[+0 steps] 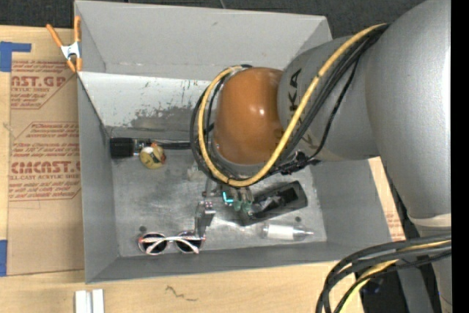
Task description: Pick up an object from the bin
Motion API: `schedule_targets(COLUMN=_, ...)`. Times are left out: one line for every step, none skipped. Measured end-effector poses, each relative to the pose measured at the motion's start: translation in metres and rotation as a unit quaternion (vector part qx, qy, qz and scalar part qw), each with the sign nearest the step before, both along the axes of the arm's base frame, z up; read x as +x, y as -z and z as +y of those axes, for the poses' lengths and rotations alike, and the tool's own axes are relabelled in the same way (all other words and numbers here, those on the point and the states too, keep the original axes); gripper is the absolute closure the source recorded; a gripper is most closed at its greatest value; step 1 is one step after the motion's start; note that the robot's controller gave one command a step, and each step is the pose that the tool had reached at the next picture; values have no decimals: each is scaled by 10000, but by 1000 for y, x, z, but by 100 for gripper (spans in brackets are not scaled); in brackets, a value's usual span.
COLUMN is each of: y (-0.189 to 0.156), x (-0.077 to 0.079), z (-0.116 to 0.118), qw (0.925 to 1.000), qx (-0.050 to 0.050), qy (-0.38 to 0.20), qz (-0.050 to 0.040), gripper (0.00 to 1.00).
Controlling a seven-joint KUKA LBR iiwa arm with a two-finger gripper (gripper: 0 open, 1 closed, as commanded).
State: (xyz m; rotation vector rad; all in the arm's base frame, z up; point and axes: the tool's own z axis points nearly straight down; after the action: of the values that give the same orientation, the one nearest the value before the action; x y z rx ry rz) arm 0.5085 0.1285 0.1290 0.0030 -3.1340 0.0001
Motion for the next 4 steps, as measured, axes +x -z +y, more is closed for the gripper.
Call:
schedule_targets(y=-4, x=2, z=0, qw=10000, qx=6, qy=6, qz=-36, gripper=0)
schedule_targets(y=20, x=0, z=47, qw=9997, qx=-1, qy=-223, qz=-52, gripper=0)
schedule_targets(y=34, x=-2, z=96, qw=9946, qx=13, qy=-1041, qz=-30, gripper=0)
schedule_targets(y=32, x=-2, z=99, qw=9922, qx=15, qy=-1248, qz=-37, gripper=0)
